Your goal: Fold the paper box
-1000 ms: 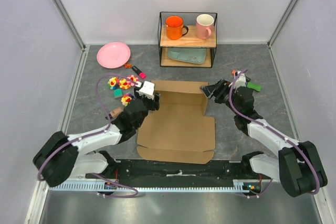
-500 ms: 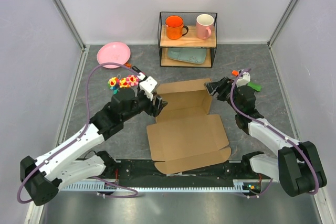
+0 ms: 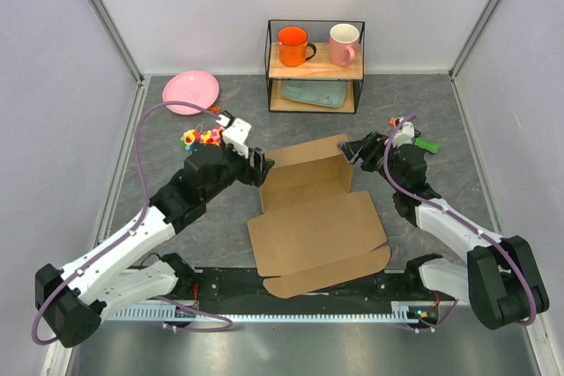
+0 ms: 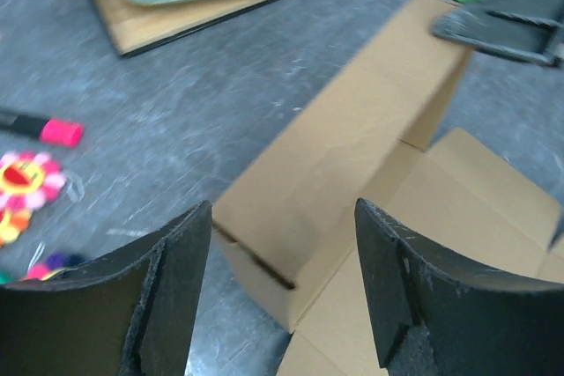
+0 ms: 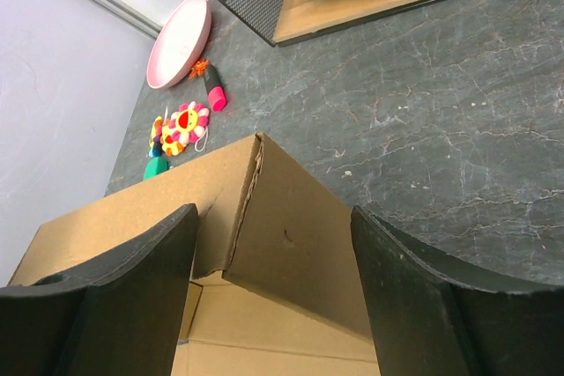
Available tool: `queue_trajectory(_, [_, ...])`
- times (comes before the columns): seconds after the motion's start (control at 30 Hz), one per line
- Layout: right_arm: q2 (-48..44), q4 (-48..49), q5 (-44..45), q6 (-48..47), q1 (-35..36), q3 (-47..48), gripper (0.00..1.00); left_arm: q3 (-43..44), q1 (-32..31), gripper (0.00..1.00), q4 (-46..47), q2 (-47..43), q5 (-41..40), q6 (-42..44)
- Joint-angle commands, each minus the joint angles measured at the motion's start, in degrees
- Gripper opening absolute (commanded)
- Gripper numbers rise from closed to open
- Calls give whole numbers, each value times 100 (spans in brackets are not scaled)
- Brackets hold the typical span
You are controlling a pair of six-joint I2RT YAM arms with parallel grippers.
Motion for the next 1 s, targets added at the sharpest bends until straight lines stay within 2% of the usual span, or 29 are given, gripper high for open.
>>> queue_trajectory(0.0, [98, -932, 174, -435, -34, -227, 76, 29, 428, 74, -303, -382, -837, -1598])
queue_trajectory(0.07, [71, -959, 173, -470, -34, -227, 75, -225, 543, 78, -242, -585, -741, -2093])
queue_trajectory(0.2, [-34, -1055, 165, -540, -34, -253, 74, -1006, 623, 85, 739, -1234, -547, -3611])
queue_trajectory(0.27, [-95, -1125, 165, -558, -34, -271, 73, -1315, 649, 87, 918, -1289, -477, -4219])
queue_trajectory(0.4, [-236, -1231, 165, -602, -34, -297, 73, -1360, 658, 86, 998, -947, -117, -4582])
queue_trajectory(0.57, [-350, -1328, 156, -637, -34, -341, 72, -1535, 675, 84, 1402, -542, -37, -4863])
queue_trajectory(0.67, [-386, -1389, 156, -672, -34, -376, 72, -1649, 702, 79, 1604, -376, -37, -4917])
queue_trajectory(0.77, [-403, -1407, 147, -681, -52, -402, 71, -1781, 719, 67, 1770, -217, 76, -4952])
queue_trajectory(0.9, [-412, -1407, 173, -681, -34, -490, 69, -2140, 711, 46, 2026, -164, 173, -4996])
queue_trajectory(0.97, [-438, -1398, 182, -672, -34, -569, 68, -2282, 711, 42, 2183, -173, 182, -5013])
